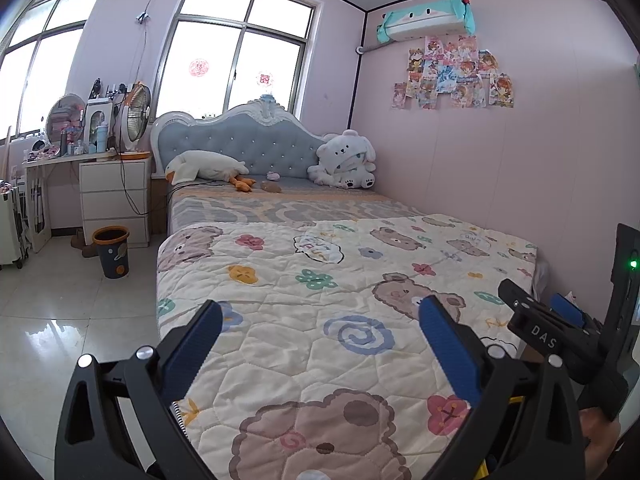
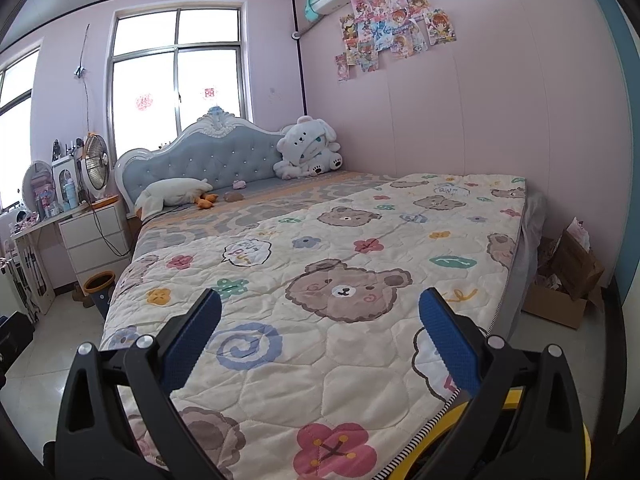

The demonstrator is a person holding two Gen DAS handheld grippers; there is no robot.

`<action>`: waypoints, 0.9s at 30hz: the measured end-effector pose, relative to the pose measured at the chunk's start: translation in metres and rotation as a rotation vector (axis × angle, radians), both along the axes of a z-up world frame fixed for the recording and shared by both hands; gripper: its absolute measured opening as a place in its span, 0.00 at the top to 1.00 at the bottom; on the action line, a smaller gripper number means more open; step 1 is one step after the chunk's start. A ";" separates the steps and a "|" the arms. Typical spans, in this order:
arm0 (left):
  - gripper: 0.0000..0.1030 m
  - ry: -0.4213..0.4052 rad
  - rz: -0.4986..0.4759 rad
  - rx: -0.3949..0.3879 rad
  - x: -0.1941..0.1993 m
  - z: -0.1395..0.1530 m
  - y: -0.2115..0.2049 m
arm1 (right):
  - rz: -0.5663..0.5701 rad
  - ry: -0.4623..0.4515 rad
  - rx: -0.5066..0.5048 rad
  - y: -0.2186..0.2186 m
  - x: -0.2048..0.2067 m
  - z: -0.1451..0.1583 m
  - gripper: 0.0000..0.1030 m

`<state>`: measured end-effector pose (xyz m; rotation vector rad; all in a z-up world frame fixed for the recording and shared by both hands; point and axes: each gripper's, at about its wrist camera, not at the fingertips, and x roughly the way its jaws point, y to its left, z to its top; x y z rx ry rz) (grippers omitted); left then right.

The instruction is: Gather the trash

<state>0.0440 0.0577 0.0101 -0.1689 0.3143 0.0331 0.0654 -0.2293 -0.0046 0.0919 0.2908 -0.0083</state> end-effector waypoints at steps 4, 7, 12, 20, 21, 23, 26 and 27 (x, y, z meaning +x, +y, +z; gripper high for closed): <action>0.08 0.001 -0.002 -0.001 0.000 -0.001 0.000 | -0.004 0.001 0.003 -0.002 0.000 -0.001 0.08; 0.08 0.003 -0.003 0.001 0.001 -0.002 0.000 | -0.006 0.004 0.005 -0.003 0.001 -0.001 0.08; 0.08 0.003 -0.003 0.001 0.001 -0.002 0.000 | -0.009 0.004 0.006 -0.003 0.001 -0.002 0.08; 0.08 0.006 -0.006 0.004 0.001 -0.004 0.000 | -0.012 0.016 0.010 -0.007 0.004 -0.005 0.08; 0.08 0.007 -0.007 0.005 0.001 -0.005 0.000 | -0.012 0.017 0.010 -0.007 0.005 -0.005 0.08; 0.08 0.008 -0.008 0.007 0.002 -0.006 0.000 | -0.012 0.019 0.012 -0.007 0.005 -0.005 0.08; 0.08 0.009 -0.009 0.010 0.002 -0.006 -0.001 | -0.014 0.018 0.011 -0.007 0.005 -0.005 0.08; 0.08 0.010 -0.009 0.010 0.002 -0.006 -0.001 | -0.014 0.020 0.011 -0.007 0.005 -0.005 0.08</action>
